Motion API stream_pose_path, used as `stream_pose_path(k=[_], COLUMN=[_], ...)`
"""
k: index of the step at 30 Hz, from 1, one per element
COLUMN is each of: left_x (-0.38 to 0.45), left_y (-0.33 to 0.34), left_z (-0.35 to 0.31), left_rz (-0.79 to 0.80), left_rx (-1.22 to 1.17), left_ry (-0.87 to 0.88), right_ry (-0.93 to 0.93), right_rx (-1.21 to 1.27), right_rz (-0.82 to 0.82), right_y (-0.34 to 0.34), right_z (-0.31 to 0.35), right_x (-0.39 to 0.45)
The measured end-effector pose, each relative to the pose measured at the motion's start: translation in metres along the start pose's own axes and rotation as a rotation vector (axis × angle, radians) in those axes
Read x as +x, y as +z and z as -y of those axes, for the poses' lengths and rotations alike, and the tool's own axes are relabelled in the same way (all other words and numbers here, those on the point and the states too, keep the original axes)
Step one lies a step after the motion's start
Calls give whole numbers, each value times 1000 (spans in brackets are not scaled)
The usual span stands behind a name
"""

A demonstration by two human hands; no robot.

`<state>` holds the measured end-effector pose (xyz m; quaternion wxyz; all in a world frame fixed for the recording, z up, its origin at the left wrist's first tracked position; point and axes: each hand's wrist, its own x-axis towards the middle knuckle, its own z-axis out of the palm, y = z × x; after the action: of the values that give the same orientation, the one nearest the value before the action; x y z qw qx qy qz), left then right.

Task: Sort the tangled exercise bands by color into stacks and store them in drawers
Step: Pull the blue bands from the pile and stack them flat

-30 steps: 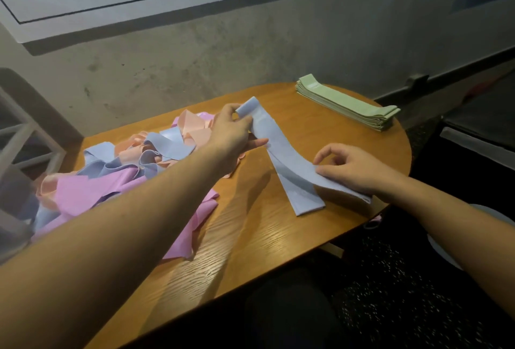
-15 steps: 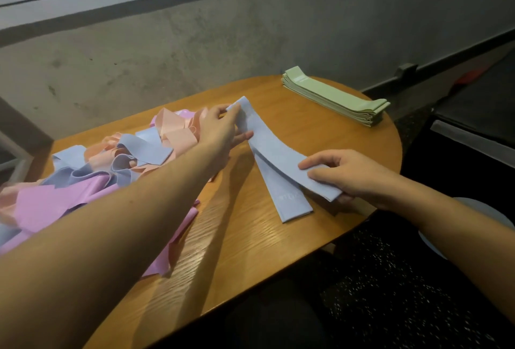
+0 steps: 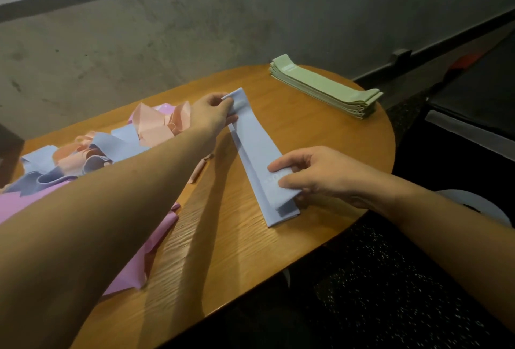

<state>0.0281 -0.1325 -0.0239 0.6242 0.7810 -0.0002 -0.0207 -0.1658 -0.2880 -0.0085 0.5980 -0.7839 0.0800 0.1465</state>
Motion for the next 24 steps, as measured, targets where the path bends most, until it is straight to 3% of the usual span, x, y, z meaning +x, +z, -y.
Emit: stream_pose_path(k=[4,12,18,24], left_x=[5,7,16,22], left_y=[3,3,3,5], left_z=[7,18,22,28], left_rz=[18,78,80,60], left_rx=[98,288,388,434], left_ry=[17,106,179,179], right_ry=[-20,-326,-474,-587], right_rx=[-233,-730,-697,-678], right_rz=[41,-31,105,108], right_y=[8,3,-8,-10], right_z=[-9,-30,-43,-54], right_x=[10,17,9,11])
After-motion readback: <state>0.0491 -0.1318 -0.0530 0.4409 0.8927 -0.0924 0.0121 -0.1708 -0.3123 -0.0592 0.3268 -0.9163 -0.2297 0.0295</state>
